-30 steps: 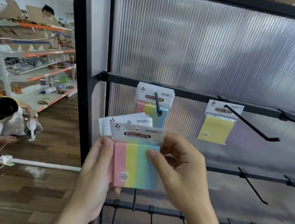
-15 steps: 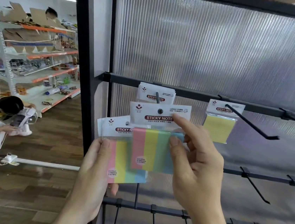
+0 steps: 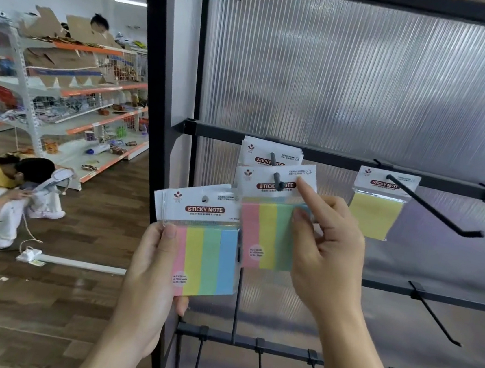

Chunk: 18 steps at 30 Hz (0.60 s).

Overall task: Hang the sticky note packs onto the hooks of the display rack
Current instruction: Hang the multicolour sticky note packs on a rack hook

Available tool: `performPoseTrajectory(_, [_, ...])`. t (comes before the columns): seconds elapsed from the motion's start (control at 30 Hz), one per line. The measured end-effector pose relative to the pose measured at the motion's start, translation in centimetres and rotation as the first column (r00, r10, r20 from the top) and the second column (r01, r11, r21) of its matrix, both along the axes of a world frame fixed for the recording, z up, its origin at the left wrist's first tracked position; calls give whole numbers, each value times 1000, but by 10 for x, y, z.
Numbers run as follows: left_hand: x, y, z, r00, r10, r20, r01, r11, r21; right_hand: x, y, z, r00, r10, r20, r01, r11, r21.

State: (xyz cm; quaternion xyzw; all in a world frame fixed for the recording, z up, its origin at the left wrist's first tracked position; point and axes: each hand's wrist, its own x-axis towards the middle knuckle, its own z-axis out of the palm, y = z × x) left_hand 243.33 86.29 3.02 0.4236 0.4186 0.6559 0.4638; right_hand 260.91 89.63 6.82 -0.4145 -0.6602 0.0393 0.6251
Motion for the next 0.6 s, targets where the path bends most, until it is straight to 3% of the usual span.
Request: performPoseTrajectory(0.6, [-2,2,4,995,-95,-8,94,995,-24,-14,59,1,983,-178,52,185,960,-209])
